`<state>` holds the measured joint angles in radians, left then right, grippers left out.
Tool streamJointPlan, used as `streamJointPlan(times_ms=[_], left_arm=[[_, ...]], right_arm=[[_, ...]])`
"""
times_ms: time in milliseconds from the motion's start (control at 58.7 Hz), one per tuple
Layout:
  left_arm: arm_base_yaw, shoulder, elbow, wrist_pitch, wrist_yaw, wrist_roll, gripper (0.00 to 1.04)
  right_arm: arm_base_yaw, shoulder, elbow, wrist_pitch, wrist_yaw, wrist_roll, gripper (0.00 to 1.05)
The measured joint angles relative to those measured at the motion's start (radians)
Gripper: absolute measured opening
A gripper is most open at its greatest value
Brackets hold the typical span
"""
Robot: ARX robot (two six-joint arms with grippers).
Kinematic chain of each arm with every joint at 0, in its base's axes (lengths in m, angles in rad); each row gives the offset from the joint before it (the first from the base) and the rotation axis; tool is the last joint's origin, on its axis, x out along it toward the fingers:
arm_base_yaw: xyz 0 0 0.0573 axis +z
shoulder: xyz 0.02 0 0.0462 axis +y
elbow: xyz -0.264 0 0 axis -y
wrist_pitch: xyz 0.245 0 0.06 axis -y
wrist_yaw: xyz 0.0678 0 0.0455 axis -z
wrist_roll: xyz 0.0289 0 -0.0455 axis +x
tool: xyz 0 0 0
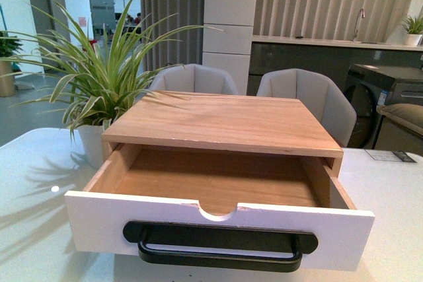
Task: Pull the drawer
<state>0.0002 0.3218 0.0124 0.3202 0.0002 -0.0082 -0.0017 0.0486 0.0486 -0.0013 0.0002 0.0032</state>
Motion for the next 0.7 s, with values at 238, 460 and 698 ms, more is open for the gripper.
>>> streamJointPlan(times_ms=[238, 460, 698], left_arm=[[0.000, -0.087, 0.000, -0.085, 0.000, 0.000, 0.03], [0.000, -0.186, 0.000, -0.198, -0.001, 0.000, 0.03], [0.000, -0.315, 0.000, -0.318, 0.000, 0.000, 0.03]], right_arm=[[0.001, -0.042, -0.021, 0.000, 0.000, 0.000, 0.02], [0.001, -0.042, -0.021, 0.000, 0.000, 0.000, 0.02], [0.001, -0.043, -0.021, 0.000, 0.000, 0.000, 0.02]])
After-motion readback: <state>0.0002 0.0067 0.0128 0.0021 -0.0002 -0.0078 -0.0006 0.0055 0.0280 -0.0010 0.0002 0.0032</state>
